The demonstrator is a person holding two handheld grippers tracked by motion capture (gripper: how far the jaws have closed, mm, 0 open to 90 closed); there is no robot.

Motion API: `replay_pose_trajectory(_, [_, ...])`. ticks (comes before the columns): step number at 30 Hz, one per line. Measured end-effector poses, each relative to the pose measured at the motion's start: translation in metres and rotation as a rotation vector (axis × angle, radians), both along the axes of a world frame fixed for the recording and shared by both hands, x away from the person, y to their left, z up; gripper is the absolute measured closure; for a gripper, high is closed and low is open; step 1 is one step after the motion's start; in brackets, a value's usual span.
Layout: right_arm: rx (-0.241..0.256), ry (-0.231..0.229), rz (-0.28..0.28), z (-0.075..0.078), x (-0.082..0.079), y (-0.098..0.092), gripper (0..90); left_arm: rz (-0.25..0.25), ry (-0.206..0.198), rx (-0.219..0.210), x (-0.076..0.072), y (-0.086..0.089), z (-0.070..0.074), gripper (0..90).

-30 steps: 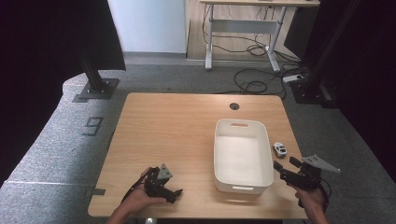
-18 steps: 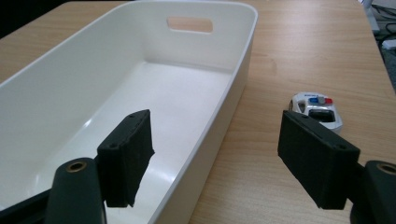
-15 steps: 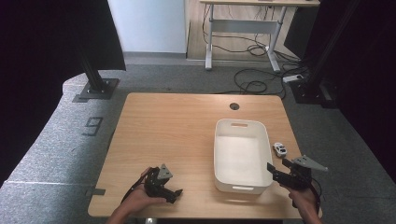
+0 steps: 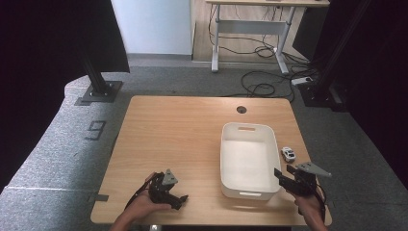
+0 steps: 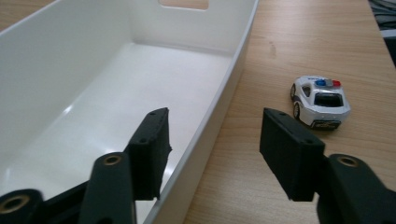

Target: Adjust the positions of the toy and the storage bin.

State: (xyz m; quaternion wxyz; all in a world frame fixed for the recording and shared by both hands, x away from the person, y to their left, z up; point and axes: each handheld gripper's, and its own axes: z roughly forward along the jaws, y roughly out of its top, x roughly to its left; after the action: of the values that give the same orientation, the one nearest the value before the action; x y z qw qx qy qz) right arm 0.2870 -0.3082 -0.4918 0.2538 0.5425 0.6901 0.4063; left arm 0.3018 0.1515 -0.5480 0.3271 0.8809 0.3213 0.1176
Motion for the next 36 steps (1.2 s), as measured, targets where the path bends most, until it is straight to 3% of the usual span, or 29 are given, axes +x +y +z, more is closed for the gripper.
replay_pose_trajectory(8, [0.009,0.015,0.022,-0.002,0.0,0.003,54.6,0.0,0.0,0.0,0.0,0.0,0.0,0.0])
replay_pose_trajectory(17, [-0.016,0.034,0.018,-0.005,0.001,0.012,68.9,0.001,0.0,0.0,0.0,0.0,0.0,0.0])
replay_pose_trajectory(36, [0.021,0.076,-0.024,-0.003,0.004,0.014,72.5,0.003,0.001,0.001,0.0,0.0,0.0,0.0])
